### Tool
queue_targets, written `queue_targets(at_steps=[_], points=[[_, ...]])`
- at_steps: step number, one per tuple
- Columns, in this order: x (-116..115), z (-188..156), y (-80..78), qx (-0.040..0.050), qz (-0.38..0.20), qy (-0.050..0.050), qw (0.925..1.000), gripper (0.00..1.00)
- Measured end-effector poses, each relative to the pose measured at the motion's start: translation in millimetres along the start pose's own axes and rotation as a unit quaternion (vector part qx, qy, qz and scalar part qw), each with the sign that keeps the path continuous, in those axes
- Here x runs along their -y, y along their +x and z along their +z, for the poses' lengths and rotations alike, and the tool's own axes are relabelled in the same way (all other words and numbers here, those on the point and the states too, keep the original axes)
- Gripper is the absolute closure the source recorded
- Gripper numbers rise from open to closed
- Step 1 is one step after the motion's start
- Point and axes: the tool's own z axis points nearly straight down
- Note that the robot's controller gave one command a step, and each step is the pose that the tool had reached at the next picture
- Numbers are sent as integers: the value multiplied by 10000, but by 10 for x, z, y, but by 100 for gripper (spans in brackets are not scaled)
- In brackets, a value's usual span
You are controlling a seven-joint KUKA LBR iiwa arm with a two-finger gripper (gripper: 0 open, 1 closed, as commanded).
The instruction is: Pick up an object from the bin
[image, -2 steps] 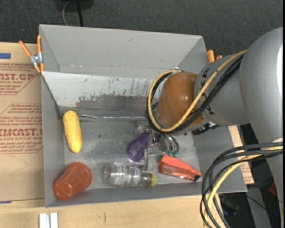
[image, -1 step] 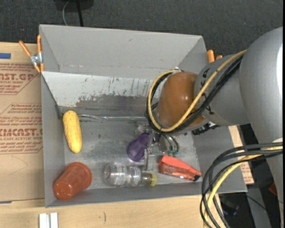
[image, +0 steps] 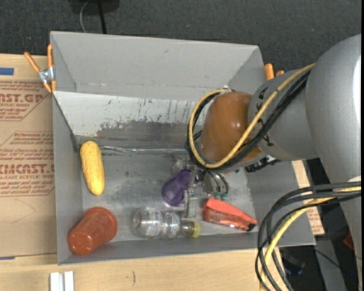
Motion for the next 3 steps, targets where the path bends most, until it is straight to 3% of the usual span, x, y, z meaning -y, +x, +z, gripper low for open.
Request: queue_targets(at_steps=[2,3], points=[[0,0,0,0,0,-1,10000,100],[-558,-178,-170,5,-468,-7,9989,100]])
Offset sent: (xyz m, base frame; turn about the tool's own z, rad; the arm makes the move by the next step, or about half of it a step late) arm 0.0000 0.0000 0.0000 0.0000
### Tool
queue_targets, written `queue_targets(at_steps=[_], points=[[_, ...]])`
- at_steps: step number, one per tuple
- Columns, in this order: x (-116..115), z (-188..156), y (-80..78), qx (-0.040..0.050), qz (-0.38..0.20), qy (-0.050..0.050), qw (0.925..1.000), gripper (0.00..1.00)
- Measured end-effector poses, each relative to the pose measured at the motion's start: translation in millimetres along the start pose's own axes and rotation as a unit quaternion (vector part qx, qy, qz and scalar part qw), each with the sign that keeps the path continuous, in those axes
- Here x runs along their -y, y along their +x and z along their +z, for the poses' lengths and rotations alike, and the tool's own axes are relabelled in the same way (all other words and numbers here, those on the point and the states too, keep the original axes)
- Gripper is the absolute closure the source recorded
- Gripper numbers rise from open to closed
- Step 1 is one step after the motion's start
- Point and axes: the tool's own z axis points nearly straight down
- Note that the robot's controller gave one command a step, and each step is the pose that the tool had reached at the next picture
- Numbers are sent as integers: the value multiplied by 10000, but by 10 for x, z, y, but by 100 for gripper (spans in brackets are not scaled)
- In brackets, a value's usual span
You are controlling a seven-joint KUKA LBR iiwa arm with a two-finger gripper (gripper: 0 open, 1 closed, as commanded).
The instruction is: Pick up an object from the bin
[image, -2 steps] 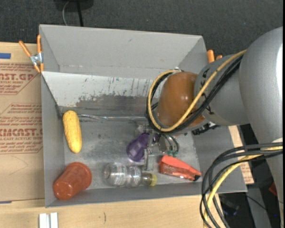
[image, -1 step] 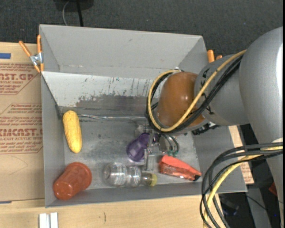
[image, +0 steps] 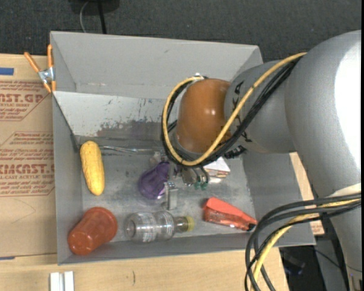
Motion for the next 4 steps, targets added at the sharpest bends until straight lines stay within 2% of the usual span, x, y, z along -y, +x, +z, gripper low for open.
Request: queue_targets(at_steps=[2,3,4], points=[[1,0,0,0,2,-1,10000,100],[-202,160,-99,57,-1134,1,9935,100],[-202,160,-99,57,-1134,-1,9935,100]])
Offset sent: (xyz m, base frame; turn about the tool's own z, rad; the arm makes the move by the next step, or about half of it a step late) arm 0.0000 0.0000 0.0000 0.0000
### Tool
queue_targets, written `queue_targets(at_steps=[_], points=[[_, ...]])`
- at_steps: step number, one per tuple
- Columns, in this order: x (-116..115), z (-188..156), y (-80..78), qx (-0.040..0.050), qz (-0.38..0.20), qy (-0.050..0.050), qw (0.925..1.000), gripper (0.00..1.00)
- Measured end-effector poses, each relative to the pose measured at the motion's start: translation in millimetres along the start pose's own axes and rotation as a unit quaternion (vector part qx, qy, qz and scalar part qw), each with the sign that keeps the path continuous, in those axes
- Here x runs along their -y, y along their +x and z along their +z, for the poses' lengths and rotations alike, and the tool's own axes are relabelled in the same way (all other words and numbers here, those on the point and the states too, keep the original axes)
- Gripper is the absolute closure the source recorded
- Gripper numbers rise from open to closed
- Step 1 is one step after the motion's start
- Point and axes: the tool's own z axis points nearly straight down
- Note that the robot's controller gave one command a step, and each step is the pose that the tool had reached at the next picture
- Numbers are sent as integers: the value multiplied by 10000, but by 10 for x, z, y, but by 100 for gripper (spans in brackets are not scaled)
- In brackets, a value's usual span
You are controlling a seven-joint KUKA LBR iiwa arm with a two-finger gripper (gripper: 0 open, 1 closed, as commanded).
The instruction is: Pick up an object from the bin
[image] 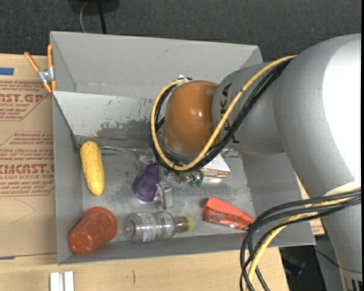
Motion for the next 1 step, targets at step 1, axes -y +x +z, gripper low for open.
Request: queue_targets(at_steps=[1], points=[[0,0,0,0,1,-1,10000,100]])
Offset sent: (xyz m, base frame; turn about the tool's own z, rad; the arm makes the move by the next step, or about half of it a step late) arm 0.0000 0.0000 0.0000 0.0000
